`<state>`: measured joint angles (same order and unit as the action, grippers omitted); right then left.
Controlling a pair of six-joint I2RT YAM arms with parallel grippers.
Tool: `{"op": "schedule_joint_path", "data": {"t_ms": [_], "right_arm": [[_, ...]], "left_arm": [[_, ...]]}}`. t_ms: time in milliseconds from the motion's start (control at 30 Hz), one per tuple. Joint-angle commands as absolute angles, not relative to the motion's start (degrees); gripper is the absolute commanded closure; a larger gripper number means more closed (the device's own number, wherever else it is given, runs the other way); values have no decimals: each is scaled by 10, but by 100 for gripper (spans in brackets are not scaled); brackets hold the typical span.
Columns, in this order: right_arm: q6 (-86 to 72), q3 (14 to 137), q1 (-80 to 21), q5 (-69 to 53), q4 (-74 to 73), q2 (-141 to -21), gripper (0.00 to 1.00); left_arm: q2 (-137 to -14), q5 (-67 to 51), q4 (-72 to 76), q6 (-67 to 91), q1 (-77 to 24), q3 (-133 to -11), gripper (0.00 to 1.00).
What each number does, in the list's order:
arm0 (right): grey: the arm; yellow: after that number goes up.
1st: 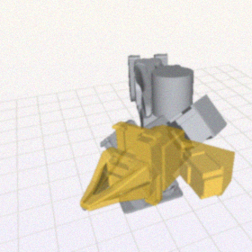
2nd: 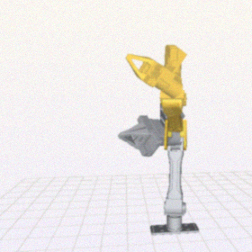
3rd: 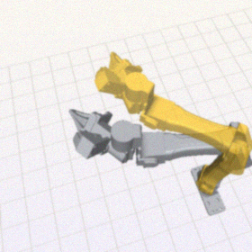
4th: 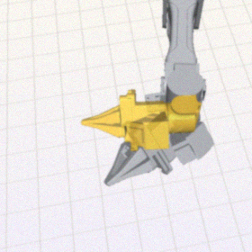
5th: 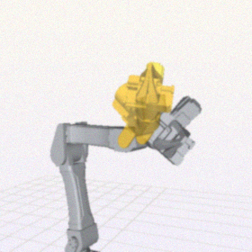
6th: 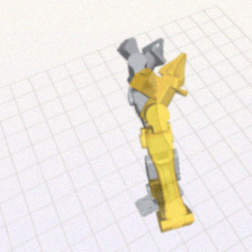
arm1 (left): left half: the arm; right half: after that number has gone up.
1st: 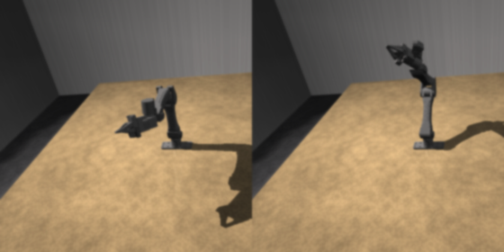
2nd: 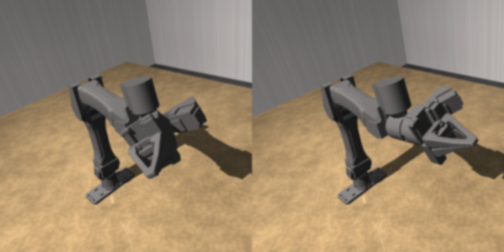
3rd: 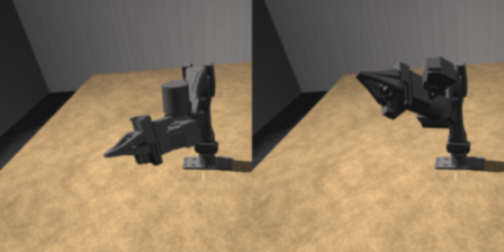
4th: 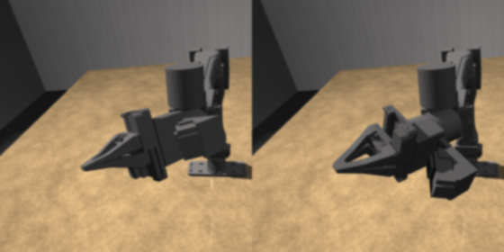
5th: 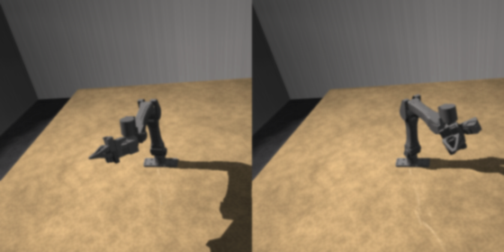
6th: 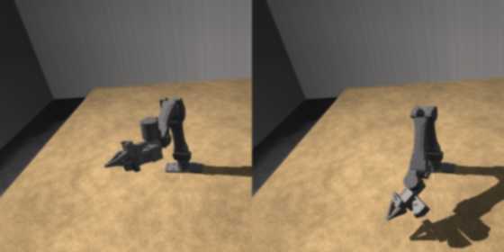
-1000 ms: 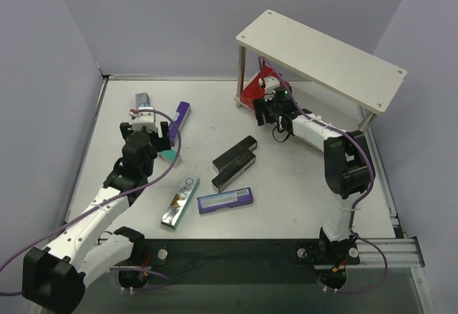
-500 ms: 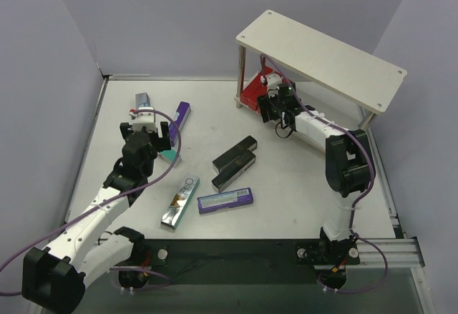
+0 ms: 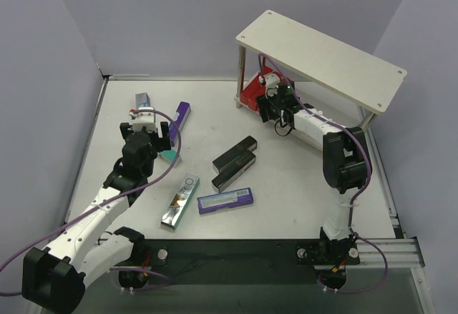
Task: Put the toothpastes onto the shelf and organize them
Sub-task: Adjust the toothpaste on the shelf.
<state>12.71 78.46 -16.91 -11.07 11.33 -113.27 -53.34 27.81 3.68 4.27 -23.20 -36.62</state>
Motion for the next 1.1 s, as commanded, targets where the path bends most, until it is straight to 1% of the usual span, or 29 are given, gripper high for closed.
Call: {"op": "schedule_joint_path", "data": {"t_ms": [0,167,367,400,533,700,800,1067], "right_arm": [[126,802,-168,-121,120,-1117,43],[107,772,-168,-114,138,-1073,42],[89,741,-186,-88,135,-1003,32],[85,735,-189,-84,124,-992,28],[45,715,-206,-62,84,-915,22],[3,686,-226,-58,7,-831,14],[-38,666,-233,-53,-34,-779,13],[-129,565,-238,-56,-53,-662,12]], "left_arm": [[-525,273,63,43,-233,-370,11],[-524,272,63,43,-233,-371,11],[-521,265,65,43,-233,-370,11],[-521,264,67,43,-233,-369,11],[-514,244,64,40,-232,-367,11],[-507,173,60,34,-233,-367,11],[-507,143,62,35,-235,-364,11],[-517,107,73,39,-240,-359,11]]}}
